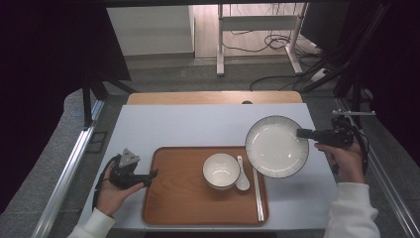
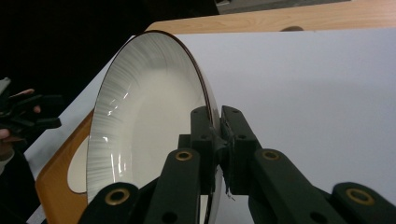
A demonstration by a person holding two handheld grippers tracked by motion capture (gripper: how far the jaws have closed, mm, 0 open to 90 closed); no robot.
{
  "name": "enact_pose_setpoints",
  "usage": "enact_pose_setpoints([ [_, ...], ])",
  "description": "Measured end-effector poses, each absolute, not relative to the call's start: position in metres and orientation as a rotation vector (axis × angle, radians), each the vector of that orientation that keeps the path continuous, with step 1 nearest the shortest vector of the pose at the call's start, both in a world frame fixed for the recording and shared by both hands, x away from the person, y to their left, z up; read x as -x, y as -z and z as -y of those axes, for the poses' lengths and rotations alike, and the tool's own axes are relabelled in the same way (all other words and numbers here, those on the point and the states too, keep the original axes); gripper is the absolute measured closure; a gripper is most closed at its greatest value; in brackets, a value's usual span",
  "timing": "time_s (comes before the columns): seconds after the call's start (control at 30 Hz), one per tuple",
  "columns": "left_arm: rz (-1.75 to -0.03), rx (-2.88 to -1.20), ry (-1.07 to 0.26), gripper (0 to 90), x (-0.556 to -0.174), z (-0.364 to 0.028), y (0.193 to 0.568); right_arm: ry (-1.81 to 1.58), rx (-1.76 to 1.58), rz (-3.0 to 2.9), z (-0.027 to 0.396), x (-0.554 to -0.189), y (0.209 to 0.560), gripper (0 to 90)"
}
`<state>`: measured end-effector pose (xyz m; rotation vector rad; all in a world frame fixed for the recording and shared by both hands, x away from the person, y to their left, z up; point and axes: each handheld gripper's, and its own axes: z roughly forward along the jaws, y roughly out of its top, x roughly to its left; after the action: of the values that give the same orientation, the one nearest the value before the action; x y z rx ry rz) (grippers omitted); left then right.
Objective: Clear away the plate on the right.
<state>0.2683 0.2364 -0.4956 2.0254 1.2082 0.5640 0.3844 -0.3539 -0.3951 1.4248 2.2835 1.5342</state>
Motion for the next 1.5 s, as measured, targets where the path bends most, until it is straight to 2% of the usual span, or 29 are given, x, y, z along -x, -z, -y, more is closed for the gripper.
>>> enact_pose_setpoints([
  [0.6, -1.211, -2.023, -0.565, 15.4, -0.269, -0.236, 0.495, -1.612, -1.259, -2.305, 0.310, -0.385, 0.371, 84.1],
  [1.17, -1.219, -1.995, -0.538, 15.4, -0.271, -0.238, 0.491, -1.560, -1.070, -2.462, 0.246, -0.389, 0.364, 84.1],
  [1.5, -1.189, -1.906, -0.461, 15.5, -0.269, -0.235, 0.467, -1.537, -1.001, -2.532, 0.218, -0.392, 0.369, 84.2],
])
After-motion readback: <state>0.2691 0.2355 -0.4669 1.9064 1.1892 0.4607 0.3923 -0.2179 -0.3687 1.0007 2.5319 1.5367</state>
